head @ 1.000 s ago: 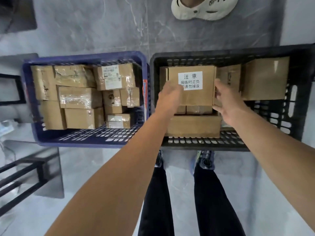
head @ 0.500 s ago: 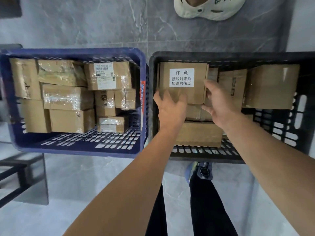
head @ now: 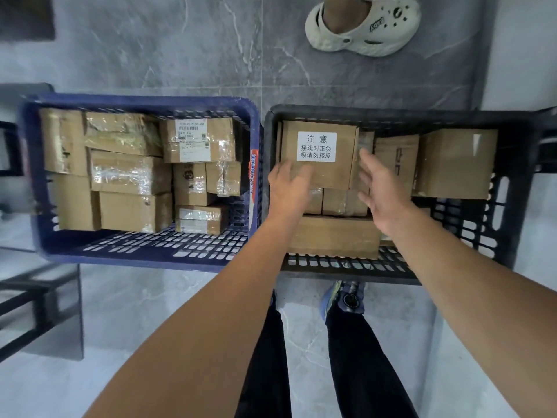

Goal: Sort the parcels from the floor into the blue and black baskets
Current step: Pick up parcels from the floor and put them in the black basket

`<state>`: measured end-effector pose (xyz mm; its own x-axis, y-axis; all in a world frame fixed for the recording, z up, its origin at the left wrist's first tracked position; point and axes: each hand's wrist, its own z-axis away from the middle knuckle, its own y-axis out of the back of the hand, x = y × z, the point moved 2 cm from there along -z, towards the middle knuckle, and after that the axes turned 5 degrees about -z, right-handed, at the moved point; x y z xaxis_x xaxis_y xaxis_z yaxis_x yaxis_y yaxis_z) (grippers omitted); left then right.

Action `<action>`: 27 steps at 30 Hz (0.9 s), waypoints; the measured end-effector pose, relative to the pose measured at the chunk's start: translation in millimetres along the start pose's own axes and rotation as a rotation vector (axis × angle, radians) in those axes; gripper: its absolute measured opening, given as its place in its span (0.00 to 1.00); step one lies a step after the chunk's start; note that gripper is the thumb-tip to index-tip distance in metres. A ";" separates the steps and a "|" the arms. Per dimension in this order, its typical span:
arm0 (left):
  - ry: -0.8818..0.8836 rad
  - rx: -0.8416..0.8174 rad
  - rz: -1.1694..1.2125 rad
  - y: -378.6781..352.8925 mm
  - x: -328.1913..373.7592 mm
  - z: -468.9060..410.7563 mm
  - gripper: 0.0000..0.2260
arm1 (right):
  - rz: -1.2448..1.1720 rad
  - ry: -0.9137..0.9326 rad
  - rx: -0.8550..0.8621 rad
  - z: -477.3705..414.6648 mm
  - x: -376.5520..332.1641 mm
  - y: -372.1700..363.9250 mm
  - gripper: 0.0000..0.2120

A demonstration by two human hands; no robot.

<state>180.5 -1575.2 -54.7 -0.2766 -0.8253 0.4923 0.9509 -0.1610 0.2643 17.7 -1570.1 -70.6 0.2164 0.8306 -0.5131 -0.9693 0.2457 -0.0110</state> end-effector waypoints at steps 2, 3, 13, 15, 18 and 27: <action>0.011 0.003 0.030 7.5 -0.3 6.5 0.39 | 0.020 0.039 -0.005 17.7 -8.4 3.8 0.25; -0.002 0.002 0.043 10.9 3.5 13.7 0.38 | 0.019 0.058 -0.010 28.3 -13.0 6.0 0.25; -0.111 -0.084 0.080 46.9 127.3 192.9 0.22 | -0.071 0.230 -0.061 188.1 -112.2 27.0 0.23; -0.152 -0.066 0.092 52.7 150.3 227.3 0.24 | -0.102 0.279 -0.063 222.1 -135.5 33.9 0.27; -0.190 -0.072 0.091 56.2 185.0 276.3 0.38 | -0.117 0.354 -0.057 275.8 -169.5 46.1 0.28; -0.438 -0.292 0.023 43.5 278.3 402.4 0.26 | -0.302 0.555 0.083 421.1 -248.2 95.6 0.26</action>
<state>89.0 -1594.1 427.5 -0.2275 -0.5369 0.8124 0.9394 -0.3406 0.0380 -79.4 -1542.3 417.0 0.3642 0.3420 -0.8663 -0.8582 0.4846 -0.1695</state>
